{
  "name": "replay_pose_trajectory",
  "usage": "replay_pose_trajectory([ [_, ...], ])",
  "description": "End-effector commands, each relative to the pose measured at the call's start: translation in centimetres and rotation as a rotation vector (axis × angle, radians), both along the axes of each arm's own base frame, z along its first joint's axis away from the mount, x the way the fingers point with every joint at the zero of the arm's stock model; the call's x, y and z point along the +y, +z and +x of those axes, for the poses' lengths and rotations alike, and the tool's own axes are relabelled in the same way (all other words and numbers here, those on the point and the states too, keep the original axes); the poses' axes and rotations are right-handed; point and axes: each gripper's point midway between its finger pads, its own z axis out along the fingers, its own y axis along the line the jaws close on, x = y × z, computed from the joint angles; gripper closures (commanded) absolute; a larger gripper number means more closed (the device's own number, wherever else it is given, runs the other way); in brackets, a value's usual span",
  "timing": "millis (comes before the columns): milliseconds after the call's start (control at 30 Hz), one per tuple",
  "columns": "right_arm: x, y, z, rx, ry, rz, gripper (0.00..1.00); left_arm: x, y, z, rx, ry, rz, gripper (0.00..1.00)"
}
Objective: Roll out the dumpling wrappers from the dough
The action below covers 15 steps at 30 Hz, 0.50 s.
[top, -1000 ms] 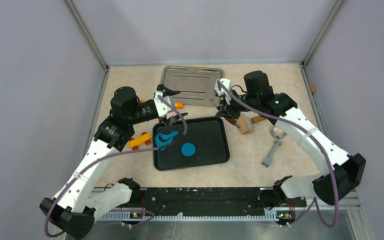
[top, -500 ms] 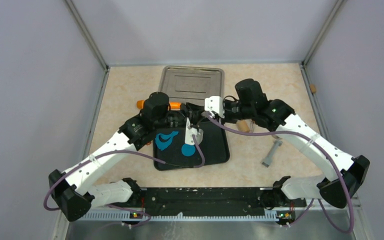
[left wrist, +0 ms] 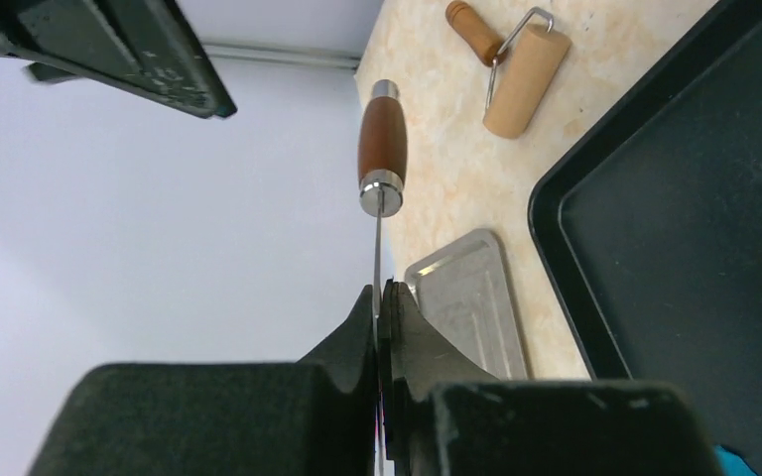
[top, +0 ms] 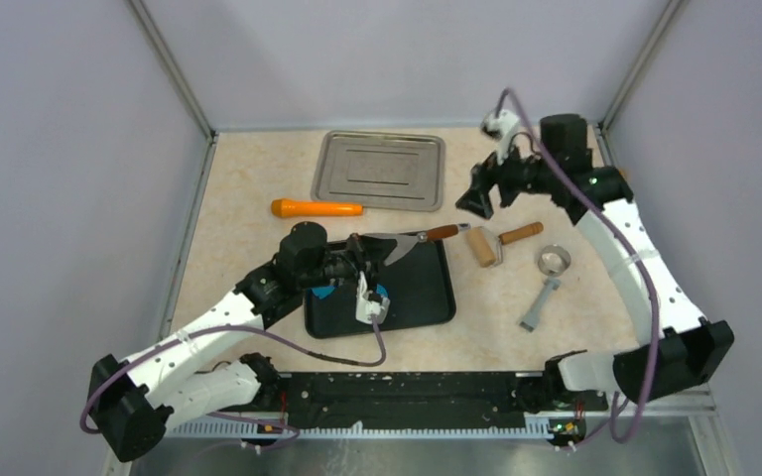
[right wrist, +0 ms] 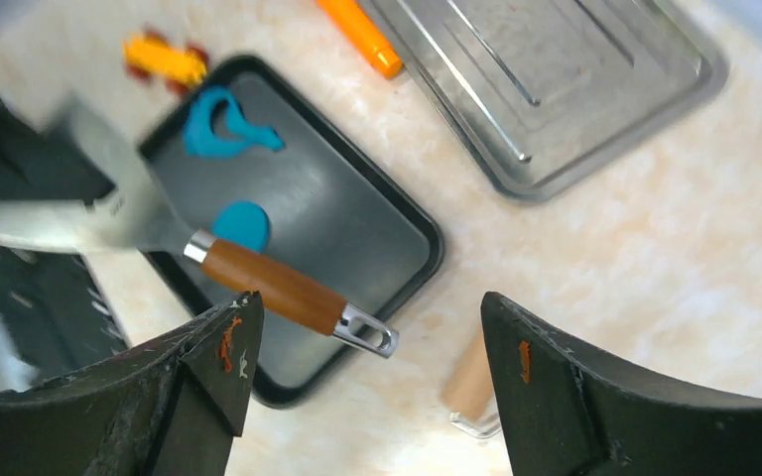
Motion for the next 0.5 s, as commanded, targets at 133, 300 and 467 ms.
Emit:
replay_pose_trajectory([
  [133, -0.5, -2.7, -1.7, 0.81, -0.103, 0.488, 0.19, -1.3, 4.5, 0.5, -0.402, -0.043, -0.279, 1.0],
  [300, -0.1, -4.2, -2.3, 0.958, -0.103, 0.571, 0.16, -1.7, 4.1, 0.6, -0.405, -0.058, -0.278, 1.0],
  [467, -1.0, -5.2, -1.1, 0.912, -0.155, 0.573, 0.16, -1.8, 3.9, 0.4, -0.389, -0.071, -0.271, 1.0],
])
